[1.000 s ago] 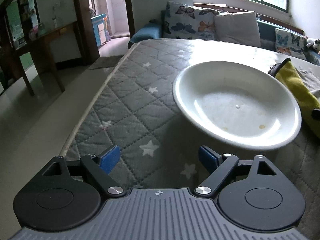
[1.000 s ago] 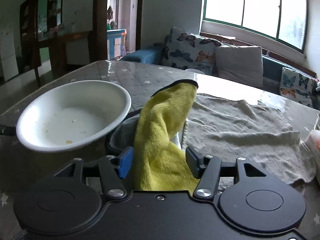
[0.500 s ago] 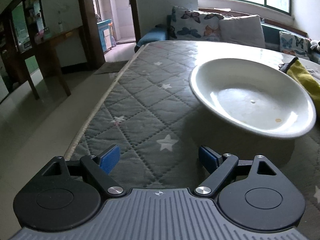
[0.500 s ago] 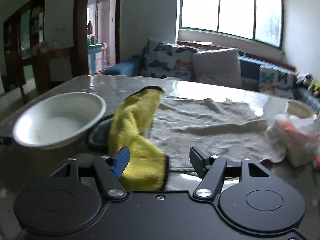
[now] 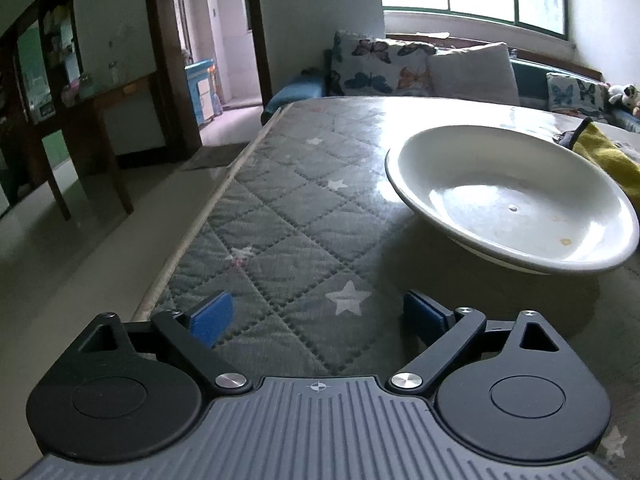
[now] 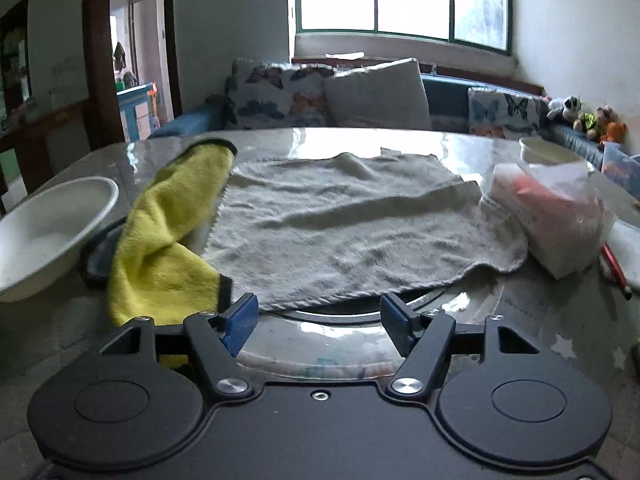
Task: Clean bowl
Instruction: 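Carry the yellow cloth away from the bowl toward the grey towel with the right tool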
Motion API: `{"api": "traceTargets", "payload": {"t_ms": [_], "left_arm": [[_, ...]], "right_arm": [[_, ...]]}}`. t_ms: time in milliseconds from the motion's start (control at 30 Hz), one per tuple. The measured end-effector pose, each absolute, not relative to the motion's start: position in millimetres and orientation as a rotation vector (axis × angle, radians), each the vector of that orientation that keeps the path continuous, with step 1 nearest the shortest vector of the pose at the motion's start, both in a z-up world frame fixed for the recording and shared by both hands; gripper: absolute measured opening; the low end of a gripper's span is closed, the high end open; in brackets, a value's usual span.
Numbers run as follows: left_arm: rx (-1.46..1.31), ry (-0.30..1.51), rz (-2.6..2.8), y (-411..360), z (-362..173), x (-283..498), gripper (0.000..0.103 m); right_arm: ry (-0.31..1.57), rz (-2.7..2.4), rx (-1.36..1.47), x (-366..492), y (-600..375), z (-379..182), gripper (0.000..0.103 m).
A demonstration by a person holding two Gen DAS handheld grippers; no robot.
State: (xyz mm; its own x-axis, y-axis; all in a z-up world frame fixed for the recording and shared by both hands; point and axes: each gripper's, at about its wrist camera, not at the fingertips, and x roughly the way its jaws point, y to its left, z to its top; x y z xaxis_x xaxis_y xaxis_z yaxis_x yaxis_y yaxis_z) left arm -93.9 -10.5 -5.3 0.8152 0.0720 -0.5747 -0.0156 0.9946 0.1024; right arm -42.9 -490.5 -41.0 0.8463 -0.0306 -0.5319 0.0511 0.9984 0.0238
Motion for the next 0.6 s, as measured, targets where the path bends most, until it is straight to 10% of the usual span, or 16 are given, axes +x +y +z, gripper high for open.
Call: {"api": "traceTargets", "payload": {"t_ms": [600], "left_arm": [[0.041, 0.64, 0.028, -3, -8, -72, 0.102]], "right_arm": [[0.635, -0.001, 0.035, -15, -510, -48, 0.093]]}}
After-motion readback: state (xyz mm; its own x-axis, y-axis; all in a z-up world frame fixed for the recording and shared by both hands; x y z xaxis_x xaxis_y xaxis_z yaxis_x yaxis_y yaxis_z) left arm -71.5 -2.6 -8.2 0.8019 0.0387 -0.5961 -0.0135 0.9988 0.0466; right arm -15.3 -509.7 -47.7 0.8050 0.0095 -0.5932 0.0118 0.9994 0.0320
